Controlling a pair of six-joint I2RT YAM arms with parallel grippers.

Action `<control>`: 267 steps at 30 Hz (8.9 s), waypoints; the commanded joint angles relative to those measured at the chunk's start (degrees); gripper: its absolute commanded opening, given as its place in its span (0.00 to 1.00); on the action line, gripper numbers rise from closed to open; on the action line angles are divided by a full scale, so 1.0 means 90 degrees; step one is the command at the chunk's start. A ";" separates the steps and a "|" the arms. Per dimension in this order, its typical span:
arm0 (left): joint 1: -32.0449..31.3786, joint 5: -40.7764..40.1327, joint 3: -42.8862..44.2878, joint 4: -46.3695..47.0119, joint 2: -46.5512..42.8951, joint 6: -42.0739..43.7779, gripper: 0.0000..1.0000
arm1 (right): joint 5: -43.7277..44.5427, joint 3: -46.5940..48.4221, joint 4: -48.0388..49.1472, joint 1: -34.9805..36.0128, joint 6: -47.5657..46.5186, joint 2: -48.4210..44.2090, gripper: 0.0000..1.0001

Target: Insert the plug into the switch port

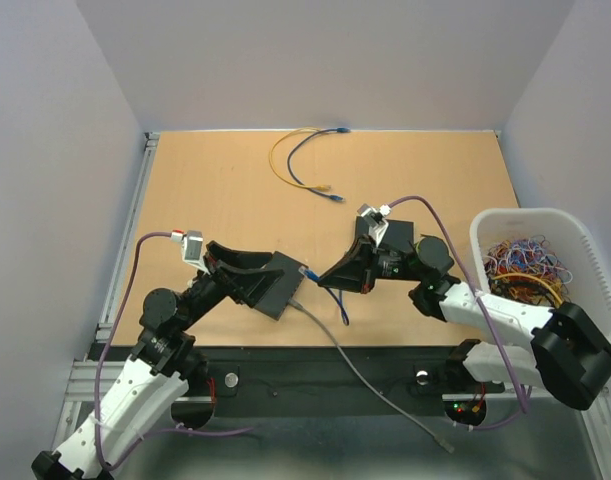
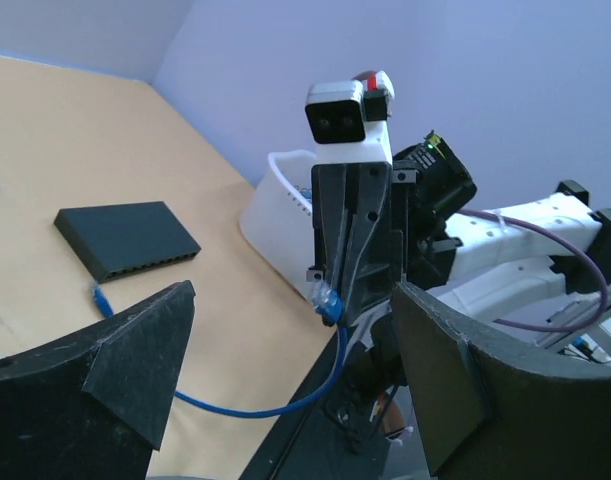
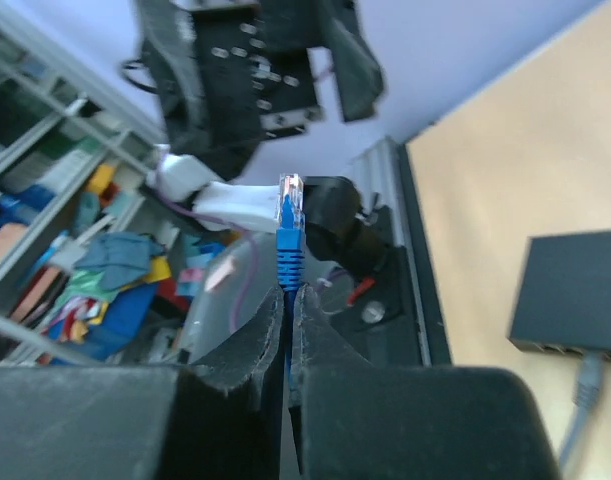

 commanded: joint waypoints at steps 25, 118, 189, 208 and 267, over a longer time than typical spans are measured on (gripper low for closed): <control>-0.0022 0.0647 -0.0401 0.1785 0.0780 -0.0441 0.71 | -0.0109 -0.0031 0.5415 0.0140 0.2454 0.2046 0.00; -0.0246 -0.2175 -0.0039 -0.2814 0.0723 -0.0822 0.00 | 0.6043 0.3113 -0.4261 0.3070 -0.4507 0.1783 0.65; -0.0256 -0.1960 0.0185 -0.3195 0.0244 -0.0793 0.00 | 0.6014 0.2821 -0.3919 0.2933 -0.4390 0.2096 0.45; -0.0256 -0.2009 0.0185 -0.3225 0.0215 -0.0773 0.00 | 0.5946 0.2713 -0.3792 0.2924 -0.4342 0.2154 0.10; 0.1209 -0.1081 -0.0499 0.1658 0.5391 0.0350 0.69 | 0.6639 0.2557 -0.4573 0.2240 -0.4625 0.3727 0.00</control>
